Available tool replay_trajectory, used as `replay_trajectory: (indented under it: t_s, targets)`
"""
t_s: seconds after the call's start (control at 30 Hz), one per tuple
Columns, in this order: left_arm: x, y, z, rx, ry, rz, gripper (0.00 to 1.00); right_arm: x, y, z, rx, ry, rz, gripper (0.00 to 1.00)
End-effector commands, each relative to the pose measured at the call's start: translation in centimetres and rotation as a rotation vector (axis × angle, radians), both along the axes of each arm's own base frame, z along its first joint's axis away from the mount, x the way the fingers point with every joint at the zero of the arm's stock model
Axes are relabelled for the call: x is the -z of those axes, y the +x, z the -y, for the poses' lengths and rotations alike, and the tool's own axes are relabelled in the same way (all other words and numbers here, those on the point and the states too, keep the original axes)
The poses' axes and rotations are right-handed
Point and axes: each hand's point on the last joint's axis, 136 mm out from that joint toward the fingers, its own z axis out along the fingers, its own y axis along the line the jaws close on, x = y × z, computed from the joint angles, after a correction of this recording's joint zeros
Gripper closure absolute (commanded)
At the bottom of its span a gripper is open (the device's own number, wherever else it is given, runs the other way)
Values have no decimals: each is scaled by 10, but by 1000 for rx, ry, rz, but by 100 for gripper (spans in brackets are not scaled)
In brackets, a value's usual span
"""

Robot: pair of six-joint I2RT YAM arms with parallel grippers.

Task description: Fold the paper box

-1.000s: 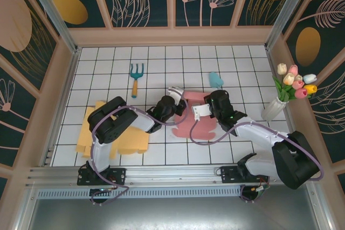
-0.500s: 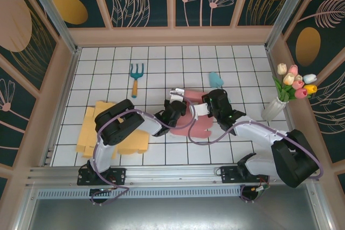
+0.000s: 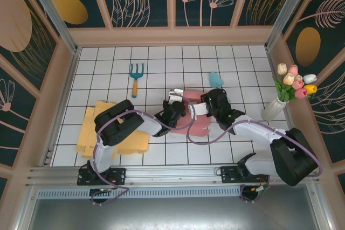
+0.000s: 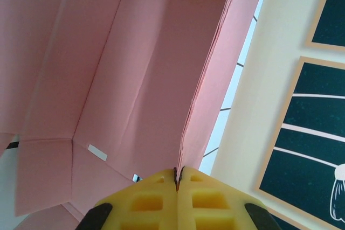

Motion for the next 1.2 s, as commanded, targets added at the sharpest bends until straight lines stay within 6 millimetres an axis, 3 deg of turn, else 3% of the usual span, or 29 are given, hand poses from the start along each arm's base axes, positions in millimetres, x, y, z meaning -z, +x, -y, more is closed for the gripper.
replay_trajectory:
  t_s: [0.0, 0.13, 0.47, 0.6, 0.67, 0.83, 1.0, 1.17]
  targets:
    - [-3, 8, -30, -44, 3, -2, 70, 40, -23, 18, 18, -96, -141, 100]
    - [-7, 0, -31, -8, -35, -2, 62, 40, -22, 17, 17, -98, -139, 100]
    - [6, 9, -12, 19, -39, -20, 57, 43, -26, 14, 4, -100, -147, 100]
    - [11, 15, -14, -22, -22, -22, 58, 42, -25, 13, 3, -96, -144, 100]
    - [12, 16, -16, -37, -21, -21, 62, 43, -25, 13, 1, -96, -145, 100]
    - [11, 19, -33, -140, -11, -7, 91, 43, -25, 13, 4, -98, -144, 100]
    - [9, 15, -36, -128, -11, 1, 96, 40, -24, 12, 7, -81, -139, 99]
    - [12, 10, -33, -79, -21, 0, 97, 26, -23, 2, -6, -4, -118, 87]
